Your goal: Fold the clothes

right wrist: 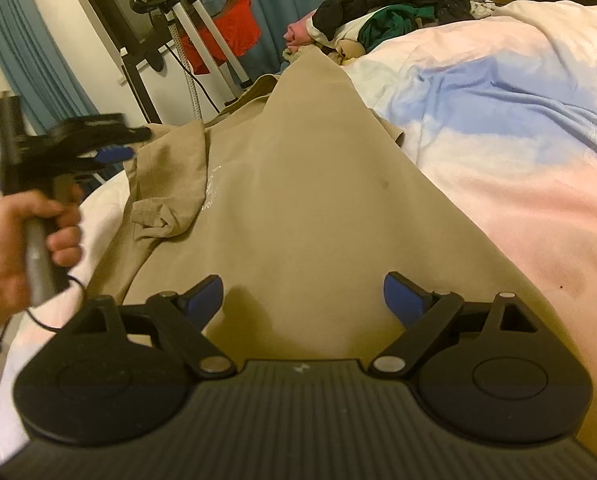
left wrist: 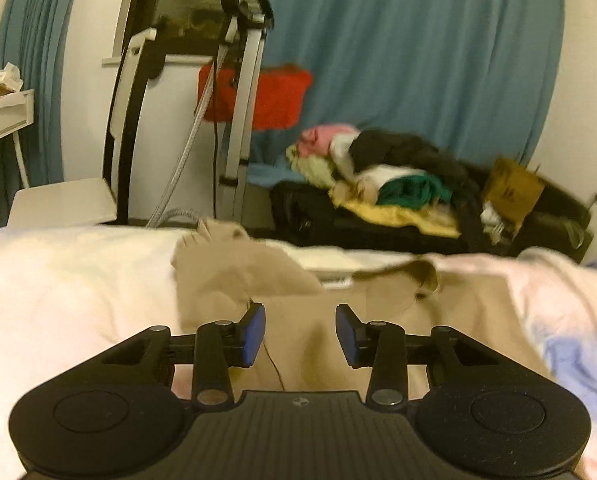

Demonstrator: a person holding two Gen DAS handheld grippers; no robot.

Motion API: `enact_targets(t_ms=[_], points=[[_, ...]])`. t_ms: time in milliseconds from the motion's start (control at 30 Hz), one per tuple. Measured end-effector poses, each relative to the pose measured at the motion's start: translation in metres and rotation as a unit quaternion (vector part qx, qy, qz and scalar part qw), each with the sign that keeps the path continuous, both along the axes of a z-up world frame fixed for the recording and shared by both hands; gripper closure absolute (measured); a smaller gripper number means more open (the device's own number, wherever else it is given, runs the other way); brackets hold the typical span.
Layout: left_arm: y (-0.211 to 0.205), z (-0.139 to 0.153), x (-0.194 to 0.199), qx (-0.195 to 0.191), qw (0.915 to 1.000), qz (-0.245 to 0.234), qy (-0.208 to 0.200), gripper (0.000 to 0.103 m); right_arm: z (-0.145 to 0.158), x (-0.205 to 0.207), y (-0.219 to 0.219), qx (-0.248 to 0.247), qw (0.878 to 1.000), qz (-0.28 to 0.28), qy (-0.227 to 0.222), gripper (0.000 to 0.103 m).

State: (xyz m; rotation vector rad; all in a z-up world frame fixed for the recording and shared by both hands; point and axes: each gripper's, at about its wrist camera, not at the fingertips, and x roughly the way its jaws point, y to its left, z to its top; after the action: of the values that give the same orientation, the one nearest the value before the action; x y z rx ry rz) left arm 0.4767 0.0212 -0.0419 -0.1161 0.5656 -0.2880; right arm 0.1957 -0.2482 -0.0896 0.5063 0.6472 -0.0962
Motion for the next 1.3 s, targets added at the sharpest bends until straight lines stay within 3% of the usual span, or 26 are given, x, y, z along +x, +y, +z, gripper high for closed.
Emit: enact_targets(t_ms=[233, 400, 500, 533, 667, 767, 900, 1000, 1033, 1100, 1200, 1300], points=[[-0.029, -0.021, 0.009, 0.025, 0.9995, 0.018, 0.009, 0.062, -0.001, -0.001, -0.004, 0.016, 1.000, -0.001, 0.000, 0.013], [-0.026, -0.022, 0.017, 0.029, 0.9991, 0.027, 0.014, 0.063, 0.000, -0.002, -0.006, 0.031, 1.000, -0.004, 0.000, 0.013], [-0.033, -0.023, 0.019, 0.042, 0.9986, 0.032, 0.009, 0.092, -0.001, -0.004, -0.008, 0.034, 0.999, -0.003, 0.000, 0.015], [-0.036, -0.022, 0.019, 0.046, 0.9985, 0.030, 0.004, 0.095, -0.001, -0.004, -0.008, 0.035, 0.999, -0.003, 0.000, 0.015], [-0.019, -0.007, 0.017, 0.008, 0.9996, 0.024, -0.011, 0.098, 0.000, -0.004, -0.009, 0.034, 0.999, -0.007, -0.002, 0.016], [0.021, 0.017, 0.025, -0.036, 0.9993, 0.010, -0.003, 0.099, 0.001, -0.003, -0.010, 0.033, 0.999, -0.010, -0.003, 0.015], [0.083, 0.055, 0.044, 0.025, 0.9948, 0.099, 0.000, 0.099, 0.002, -0.003, -0.011, 0.032, 0.999, -0.014, -0.005, 0.015], [0.127, 0.063, 0.057, 0.081, 0.9705, 0.227, 0.012, 0.097, 0.003, -0.003, -0.012, 0.032, 0.999, -0.017, -0.006, 0.015], [0.143, 0.063, 0.057, 0.079, 0.9611, 0.264, 0.016, 0.093, 0.003, -0.003, -0.012, 0.031, 0.999, -0.018, -0.006, 0.015], [0.178, 0.057, 0.045, 0.009, 0.9499, 0.312, 0.021, 0.083, 0.004, -0.002, -0.013, 0.031, 0.999, -0.020, -0.007, 0.015], [0.213, 0.039, 0.012, -0.089, 0.9440, 0.317, 0.015, 0.046, 0.003, -0.002, -0.010, 0.026, 1.000, -0.016, -0.004, 0.015], [0.230, 0.013, -0.025, -0.146, 0.9404, 0.300, 0.066, 0.044, 0.005, -0.003, -0.010, 0.027, 0.999, -0.017, -0.006, 0.015]])
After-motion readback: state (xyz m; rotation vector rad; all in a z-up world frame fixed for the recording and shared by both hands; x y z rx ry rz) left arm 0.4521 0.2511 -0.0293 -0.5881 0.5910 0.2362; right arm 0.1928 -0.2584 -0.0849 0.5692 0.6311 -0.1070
